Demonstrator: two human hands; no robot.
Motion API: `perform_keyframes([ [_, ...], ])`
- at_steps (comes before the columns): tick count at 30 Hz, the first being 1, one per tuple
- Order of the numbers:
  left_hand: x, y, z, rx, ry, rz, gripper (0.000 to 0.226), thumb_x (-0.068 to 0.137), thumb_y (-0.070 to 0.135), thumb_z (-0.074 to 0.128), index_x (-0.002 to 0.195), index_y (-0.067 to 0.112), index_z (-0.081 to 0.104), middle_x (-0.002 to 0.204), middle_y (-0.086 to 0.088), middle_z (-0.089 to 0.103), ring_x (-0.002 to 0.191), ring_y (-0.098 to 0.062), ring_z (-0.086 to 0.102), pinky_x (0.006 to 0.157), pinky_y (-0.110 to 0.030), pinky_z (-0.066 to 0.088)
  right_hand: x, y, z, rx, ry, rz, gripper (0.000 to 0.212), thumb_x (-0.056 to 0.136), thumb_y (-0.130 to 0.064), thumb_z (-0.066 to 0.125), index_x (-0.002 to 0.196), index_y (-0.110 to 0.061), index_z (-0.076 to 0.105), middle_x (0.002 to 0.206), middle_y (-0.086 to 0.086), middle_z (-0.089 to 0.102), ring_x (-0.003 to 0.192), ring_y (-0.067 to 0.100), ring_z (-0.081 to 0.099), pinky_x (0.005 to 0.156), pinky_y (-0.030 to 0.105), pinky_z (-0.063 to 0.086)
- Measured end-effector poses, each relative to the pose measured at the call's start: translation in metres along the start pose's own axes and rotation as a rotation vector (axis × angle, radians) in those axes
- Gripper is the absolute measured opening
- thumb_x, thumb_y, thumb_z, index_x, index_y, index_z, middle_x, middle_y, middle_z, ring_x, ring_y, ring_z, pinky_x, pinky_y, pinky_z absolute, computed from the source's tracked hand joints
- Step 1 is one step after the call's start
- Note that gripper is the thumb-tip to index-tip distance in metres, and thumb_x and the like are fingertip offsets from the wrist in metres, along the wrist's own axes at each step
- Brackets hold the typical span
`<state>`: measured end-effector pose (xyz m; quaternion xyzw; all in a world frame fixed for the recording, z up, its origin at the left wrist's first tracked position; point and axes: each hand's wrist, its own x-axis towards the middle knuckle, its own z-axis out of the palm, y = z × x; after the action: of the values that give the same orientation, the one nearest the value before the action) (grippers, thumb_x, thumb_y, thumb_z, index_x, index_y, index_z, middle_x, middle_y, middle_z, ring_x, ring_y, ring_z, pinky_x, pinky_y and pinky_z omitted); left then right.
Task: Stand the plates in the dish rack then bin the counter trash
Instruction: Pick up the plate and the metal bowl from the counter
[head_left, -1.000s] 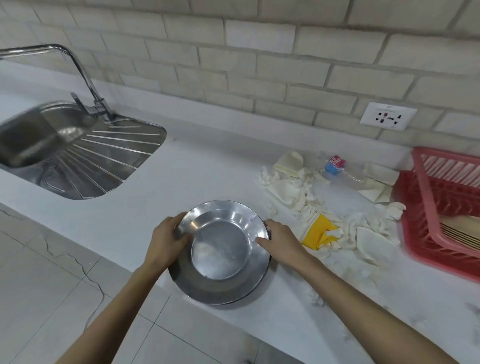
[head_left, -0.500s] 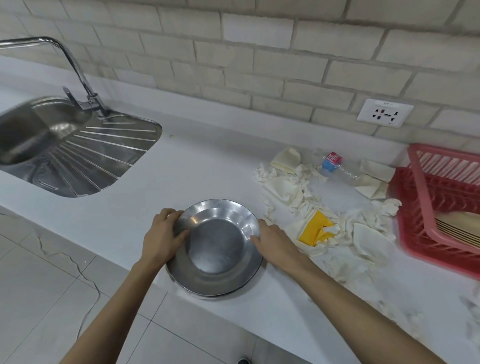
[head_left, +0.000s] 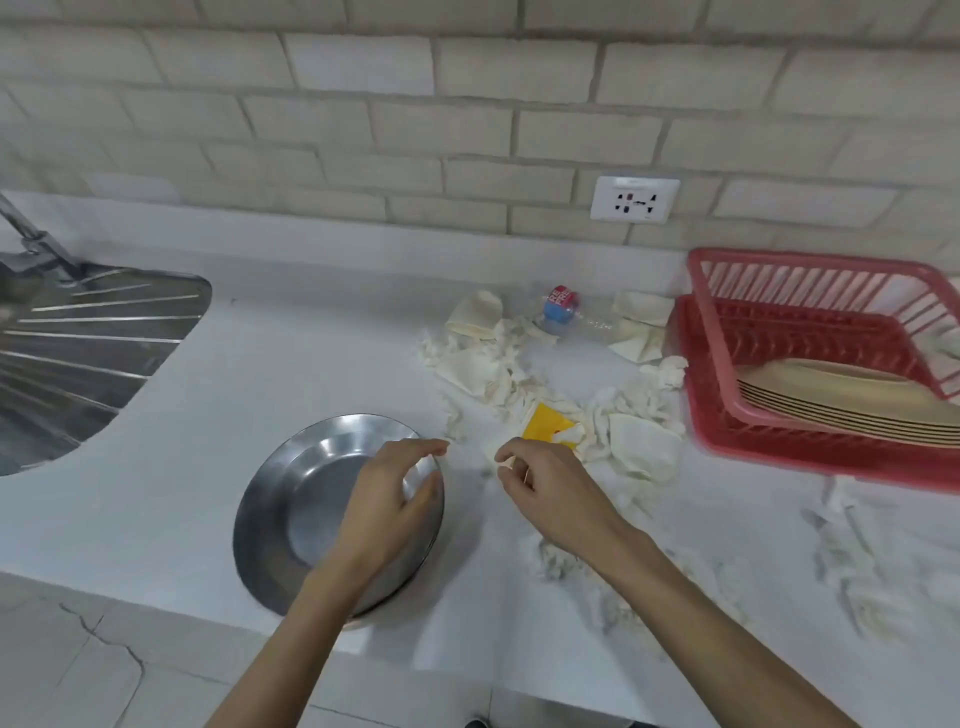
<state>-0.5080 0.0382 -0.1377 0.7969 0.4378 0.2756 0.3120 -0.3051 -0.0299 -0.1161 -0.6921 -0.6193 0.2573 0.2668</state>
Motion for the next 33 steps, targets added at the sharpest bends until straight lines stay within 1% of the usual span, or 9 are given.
perform_keyframes([
  [4, 0.009, 0.046, 0.037, -0.105, -0.033, 0.022, 0.021, 0.090, 0.022, 0.058, 0.105, 0.030, 0.072, 0.101, 0.020, 0.072, 0.104, 0.002, 0.062, 0.088, -0.009, 0.042, -0.032, 0.024, -0.034, 0.037, 0.101, 0.022, 0.017, 0.095, -0.018, 0.052, 0.102, -0.017, 0.068, 0.066, -0.012, 0.053, 0.060, 0.005, 0.049, 0.062, 0.028, 0.044],
  [7, 0.011, 0.080, 0.069, -0.158, -0.045, 0.047, 0.019, 0.090, 0.016, 0.062, 0.097, 0.029, 0.074, 0.092, 0.020, 0.074, 0.096, 0.001, 0.065, 0.080, -0.005, 0.039, -0.062, 0.048, -0.063, 0.074, 0.157, 0.055, 0.016, 0.093, -0.015, 0.053, 0.098, -0.017, 0.069, 0.065, -0.016, 0.052, 0.059, 0.004, 0.051, 0.060, 0.019, 0.039],
  [10, 0.011, 0.109, 0.102, -0.201, -0.096, 0.047, 0.019, 0.091, 0.008, 0.065, 0.087, 0.022, 0.076, 0.093, 0.020, 0.073, 0.097, 0.003, 0.064, 0.077, -0.003, 0.040, -0.090, 0.076, -0.092, 0.091, 0.192, 0.085, 0.016, 0.093, -0.014, 0.054, 0.098, -0.017, 0.069, 0.072, -0.014, 0.058, 0.063, 0.009, 0.055, 0.061, 0.024, 0.045],
  [16, 0.008, 0.161, 0.162, -0.212, -0.181, 0.113, 0.020, 0.087, 0.015, 0.059, 0.087, 0.026, 0.076, 0.090, 0.021, 0.073, 0.094, 0.001, 0.066, 0.079, -0.005, 0.041, -0.142, 0.133, -0.141, 0.149, 0.294, 0.117, 0.017, 0.092, -0.006, 0.057, 0.094, -0.017, 0.070, 0.074, -0.016, 0.060, 0.066, 0.011, 0.057, 0.062, 0.015, 0.042],
  [19, 0.006, 0.185, 0.190, -0.207, -0.186, 0.144, 0.023, 0.088, 0.008, 0.063, 0.093, 0.027, 0.075, 0.088, 0.021, 0.073, 0.090, 0.002, 0.067, 0.078, -0.005, 0.042, -0.163, 0.158, -0.161, 0.201, 0.358, 0.125, 0.021, 0.090, -0.001, 0.059, 0.092, -0.018, 0.070, 0.078, -0.016, 0.061, 0.067, 0.011, 0.057, 0.064, 0.013, 0.041],
  [24, 0.014, 0.218, 0.229, -0.190, -0.131, 0.185, 0.031, 0.084, 0.012, 0.062, 0.108, 0.030, 0.070, 0.104, 0.023, 0.068, 0.097, -0.001, 0.064, 0.081, -0.013, 0.046, -0.178, 0.194, -0.203, 0.227, 0.500, 0.090, 0.027, 0.088, 0.005, 0.062, 0.091, -0.020, 0.069, 0.079, -0.010, 0.061, 0.067, 0.013, 0.055, 0.059, 0.029, 0.046],
  [26, 0.024, 0.229, 0.243, -0.138, -0.078, 0.231, 0.043, 0.081, 0.012, 0.064, 0.119, 0.031, 0.063, 0.116, 0.023, 0.062, 0.108, 0.001, 0.057, 0.088, -0.014, 0.044, -0.176, 0.212, -0.224, 0.185, 0.572, 0.085, 0.027, 0.089, 0.004, 0.061, 0.095, -0.022, 0.069, 0.085, -0.010, 0.062, 0.073, 0.012, 0.058, 0.061, 0.027, 0.047],
  [29, 0.046, 0.243, 0.263, -0.002, -0.039, 0.320, 0.064, 0.078, 0.016, 0.069, 0.138, 0.025, 0.049, 0.136, 0.009, 0.052, 0.126, -0.005, 0.044, 0.106, -0.020, 0.033, -0.172, 0.235, -0.251, 0.121, 0.655, 0.071, 0.035, 0.085, 0.009, 0.059, 0.107, -0.017, 0.068, 0.102, -0.012, 0.060, 0.094, 0.008, 0.059, 0.078, 0.012, 0.043],
  [33, 0.081, 0.254, 0.284, 0.186, -0.045, 0.377, 0.087, 0.070, 0.017, 0.082, 0.145, 0.023, 0.039, 0.148, -0.001, 0.043, 0.133, -0.025, 0.042, 0.107, -0.042, 0.036, -0.166, 0.264, -0.278, 0.029, 0.644, 0.088, 0.047, 0.080, 0.004, 0.059, 0.122, -0.017, 0.061, 0.121, -0.009, 0.049, 0.118, 0.012, 0.050, 0.099, 0.019, 0.040],
])
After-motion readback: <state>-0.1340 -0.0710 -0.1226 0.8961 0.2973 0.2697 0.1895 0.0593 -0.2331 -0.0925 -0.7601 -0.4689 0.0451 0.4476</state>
